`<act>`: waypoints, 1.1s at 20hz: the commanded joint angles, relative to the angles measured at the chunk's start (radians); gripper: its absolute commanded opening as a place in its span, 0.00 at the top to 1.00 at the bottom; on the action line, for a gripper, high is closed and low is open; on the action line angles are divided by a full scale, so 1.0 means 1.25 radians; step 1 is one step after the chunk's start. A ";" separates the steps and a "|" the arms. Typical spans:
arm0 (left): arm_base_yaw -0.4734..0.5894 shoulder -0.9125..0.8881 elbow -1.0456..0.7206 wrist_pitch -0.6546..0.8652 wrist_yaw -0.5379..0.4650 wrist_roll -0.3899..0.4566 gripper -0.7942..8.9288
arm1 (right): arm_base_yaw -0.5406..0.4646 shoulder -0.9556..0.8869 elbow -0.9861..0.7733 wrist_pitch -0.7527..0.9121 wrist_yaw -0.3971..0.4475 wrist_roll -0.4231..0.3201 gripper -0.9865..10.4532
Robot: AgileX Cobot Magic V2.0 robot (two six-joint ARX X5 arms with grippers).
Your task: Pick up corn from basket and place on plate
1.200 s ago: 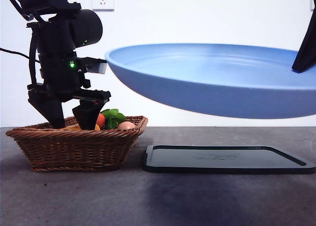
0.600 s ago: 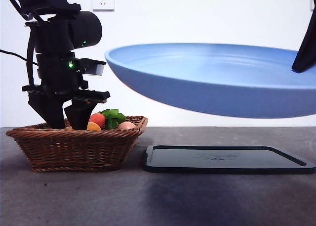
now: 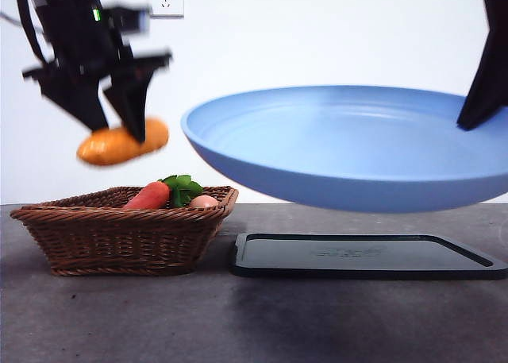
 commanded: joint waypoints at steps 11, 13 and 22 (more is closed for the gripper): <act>-0.229 -0.007 0.019 0.013 0.256 -0.040 0.77 | -0.003 0.255 0.032 0.276 -0.046 0.156 0.91; -0.256 0.033 0.019 0.023 0.256 -0.030 0.77 | -0.009 0.259 0.040 0.275 -0.053 0.156 0.91; -0.293 0.096 0.019 0.027 0.256 -0.012 0.60 | -0.029 0.259 0.041 0.262 -0.068 0.150 0.91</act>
